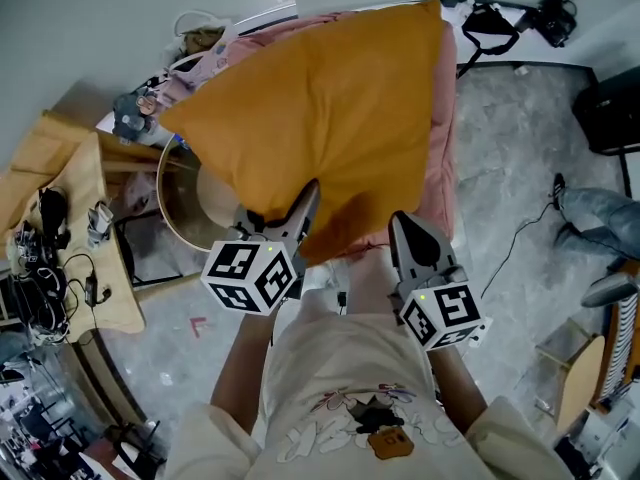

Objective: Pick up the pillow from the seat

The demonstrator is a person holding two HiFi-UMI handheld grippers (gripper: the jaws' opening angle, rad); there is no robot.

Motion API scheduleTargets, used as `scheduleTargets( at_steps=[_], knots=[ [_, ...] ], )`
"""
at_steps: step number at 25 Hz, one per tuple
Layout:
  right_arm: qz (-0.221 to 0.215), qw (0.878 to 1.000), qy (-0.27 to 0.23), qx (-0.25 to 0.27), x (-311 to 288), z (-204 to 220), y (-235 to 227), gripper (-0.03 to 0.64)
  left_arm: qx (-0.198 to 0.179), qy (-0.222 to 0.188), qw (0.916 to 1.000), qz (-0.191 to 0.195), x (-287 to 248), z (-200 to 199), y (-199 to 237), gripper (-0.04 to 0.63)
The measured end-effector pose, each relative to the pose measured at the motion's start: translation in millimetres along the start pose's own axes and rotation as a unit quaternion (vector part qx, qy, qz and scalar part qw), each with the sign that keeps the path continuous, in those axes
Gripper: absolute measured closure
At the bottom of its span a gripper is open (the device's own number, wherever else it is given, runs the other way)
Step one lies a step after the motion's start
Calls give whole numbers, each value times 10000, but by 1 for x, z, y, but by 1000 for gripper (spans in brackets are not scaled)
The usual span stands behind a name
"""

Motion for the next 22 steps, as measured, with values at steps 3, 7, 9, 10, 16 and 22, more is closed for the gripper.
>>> scheduleTargets(
  at_steps=[3,7,9,10,16,22],
  knots=[
    [50,9999,-123,78,10,-2,10,597,-65,-62,10000,11,14,3,-5,350],
    [127,9995,-270,93,27,-2,19,597,-85,-109,9999,54,30,11,-13,353],
    [148,9993,-339,36,36,0,23,597,-83,-142,9998,80,37,15,-19,353],
    [160,9992,-376,16,40,0,26,596,-82,-162,9998,94,41,16,-22,353],
    [219,9981,-573,85,65,7,51,597,-145,-327,9993,129,70,23,-37,354],
    [272,9973,-655,172,88,20,75,596,-372,-562,9976,179,105,30,-48,354]
  ],
)
Point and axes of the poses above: the fingertips, and each gripper's own axes: x backward along the fingers, y to its left, z out of its underside, the point moved 4 cm from there along x, backward along the fingers, and after that the axes turned 13 degrees about y, right-handed, at the moved point
